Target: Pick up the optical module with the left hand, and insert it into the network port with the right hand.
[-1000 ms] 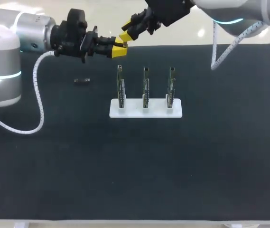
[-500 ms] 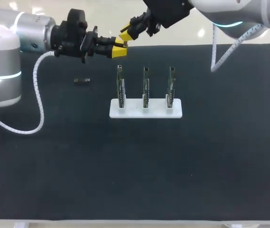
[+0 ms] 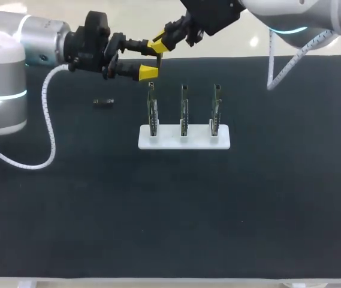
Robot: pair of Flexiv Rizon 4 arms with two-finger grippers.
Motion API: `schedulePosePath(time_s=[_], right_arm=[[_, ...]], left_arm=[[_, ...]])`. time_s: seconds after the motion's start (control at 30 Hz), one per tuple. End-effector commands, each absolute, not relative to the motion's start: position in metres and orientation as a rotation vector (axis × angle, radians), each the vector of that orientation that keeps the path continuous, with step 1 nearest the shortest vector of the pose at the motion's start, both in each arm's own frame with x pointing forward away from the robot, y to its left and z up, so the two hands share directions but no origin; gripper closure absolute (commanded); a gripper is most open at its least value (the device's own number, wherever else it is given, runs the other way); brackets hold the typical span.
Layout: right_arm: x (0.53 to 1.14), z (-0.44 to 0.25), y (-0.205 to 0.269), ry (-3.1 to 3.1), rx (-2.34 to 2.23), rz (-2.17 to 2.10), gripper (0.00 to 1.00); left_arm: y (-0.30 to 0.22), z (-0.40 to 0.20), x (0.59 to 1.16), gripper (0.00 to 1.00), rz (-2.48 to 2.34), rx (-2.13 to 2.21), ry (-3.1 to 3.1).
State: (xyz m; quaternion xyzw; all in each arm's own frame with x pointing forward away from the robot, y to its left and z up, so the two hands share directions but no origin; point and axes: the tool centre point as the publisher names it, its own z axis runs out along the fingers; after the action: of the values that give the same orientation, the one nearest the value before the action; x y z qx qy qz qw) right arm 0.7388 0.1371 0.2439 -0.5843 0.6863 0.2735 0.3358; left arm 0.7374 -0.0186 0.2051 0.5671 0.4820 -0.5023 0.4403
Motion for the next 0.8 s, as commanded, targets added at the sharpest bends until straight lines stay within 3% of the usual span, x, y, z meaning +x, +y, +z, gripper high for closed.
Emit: schedulePosePath(time_s=[0.03, 0.8], right_arm=[[0.740, 0.244, 0.136, 1.787, -1.528, 0.718, 1.00], [0.745, 0.242, 0.137, 1.768, -1.560, 0.713, 1.00]], left_arm=[[-0.015, 0.207, 0.735, 0.00, -1.209, 1.413, 1.229], [0.100, 0.235, 0.721, 0.00, -0.975, 1.650, 1.531]])
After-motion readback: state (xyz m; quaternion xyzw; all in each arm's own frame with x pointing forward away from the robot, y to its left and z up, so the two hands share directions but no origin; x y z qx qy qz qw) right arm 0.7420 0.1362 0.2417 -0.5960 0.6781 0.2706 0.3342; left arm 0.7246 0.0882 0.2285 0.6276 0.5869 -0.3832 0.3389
